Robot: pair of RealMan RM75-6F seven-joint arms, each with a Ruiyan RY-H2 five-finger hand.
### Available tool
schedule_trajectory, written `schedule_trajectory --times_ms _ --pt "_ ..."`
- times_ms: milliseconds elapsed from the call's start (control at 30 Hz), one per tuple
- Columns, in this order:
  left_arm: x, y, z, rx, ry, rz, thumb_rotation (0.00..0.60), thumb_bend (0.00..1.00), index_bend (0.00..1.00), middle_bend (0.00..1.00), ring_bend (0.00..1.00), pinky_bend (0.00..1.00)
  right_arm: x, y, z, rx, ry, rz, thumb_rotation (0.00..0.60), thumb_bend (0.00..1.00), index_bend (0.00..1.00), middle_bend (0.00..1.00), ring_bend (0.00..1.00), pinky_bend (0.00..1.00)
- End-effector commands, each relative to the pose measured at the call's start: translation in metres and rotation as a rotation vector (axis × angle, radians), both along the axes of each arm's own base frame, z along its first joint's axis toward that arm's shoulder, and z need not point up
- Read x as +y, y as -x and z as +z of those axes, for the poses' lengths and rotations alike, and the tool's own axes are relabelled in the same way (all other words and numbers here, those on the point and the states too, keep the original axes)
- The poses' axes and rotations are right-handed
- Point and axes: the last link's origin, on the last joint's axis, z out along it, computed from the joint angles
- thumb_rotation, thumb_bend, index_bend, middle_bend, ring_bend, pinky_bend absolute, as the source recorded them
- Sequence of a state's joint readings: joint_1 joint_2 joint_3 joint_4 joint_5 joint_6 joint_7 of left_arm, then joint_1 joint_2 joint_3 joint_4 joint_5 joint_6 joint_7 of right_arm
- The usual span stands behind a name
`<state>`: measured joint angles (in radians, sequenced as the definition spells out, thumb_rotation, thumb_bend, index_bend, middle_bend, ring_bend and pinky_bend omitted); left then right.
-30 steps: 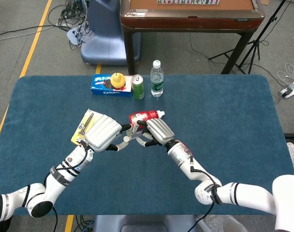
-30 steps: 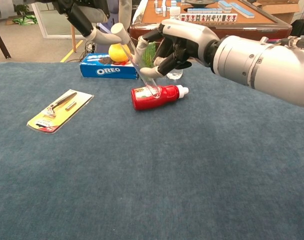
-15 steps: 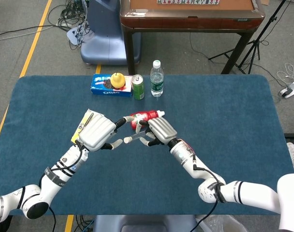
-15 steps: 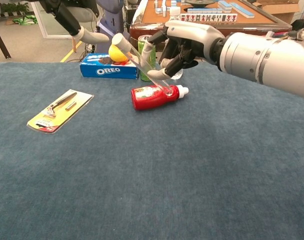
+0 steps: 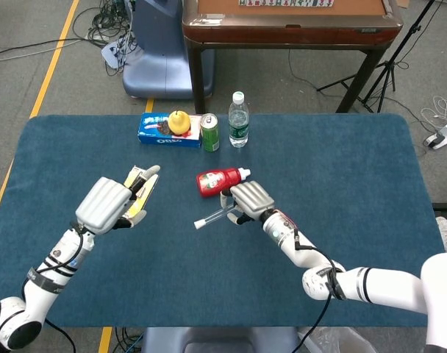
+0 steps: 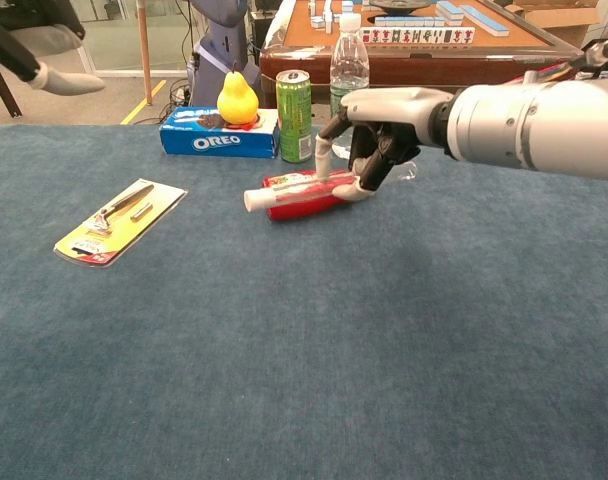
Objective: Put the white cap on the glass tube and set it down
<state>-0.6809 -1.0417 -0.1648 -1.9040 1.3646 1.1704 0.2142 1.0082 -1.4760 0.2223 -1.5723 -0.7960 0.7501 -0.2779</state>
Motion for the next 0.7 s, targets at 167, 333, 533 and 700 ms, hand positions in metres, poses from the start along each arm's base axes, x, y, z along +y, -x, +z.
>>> schedule_trajectory --times_ms 167,333,533,700 --pt "-0.012 0.022 0.005 0.019 0.006 0.034 0.6 0.25 0.06 0.92 0.96 1.0 0.002 0.006 -0.038 0.049 -0.019 -0.028 0.6 0.48 0.85 1.0 1.0 1.0" --pt "-0.018 0.031 0.007 0.03 -0.001 0.041 0.6 0.25 0.06 0.92 0.96 1.0 0.005 0.015 -0.059 0.069 -0.028 -0.048 0.6 0.48 0.85 1.0 1.0 1.0" --pt "-0.023 0.034 0.007 0.021 0.001 0.034 0.6 0.25 0.07 0.93 0.96 1.0 0.006 0.025 -0.073 0.081 -0.017 -0.054 0.6 0.46 0.84 1.0 1.0 1.0" --pt "-0.025 0.038 0.007 0.018 0.002 0.037 0.6 0.25 0.07 0.93 0.97 1.0 0.005 0.028 -0.075 0.083 -0.015 -0.056 0.6 0.31 0.65 1.0 1.0 1.0"
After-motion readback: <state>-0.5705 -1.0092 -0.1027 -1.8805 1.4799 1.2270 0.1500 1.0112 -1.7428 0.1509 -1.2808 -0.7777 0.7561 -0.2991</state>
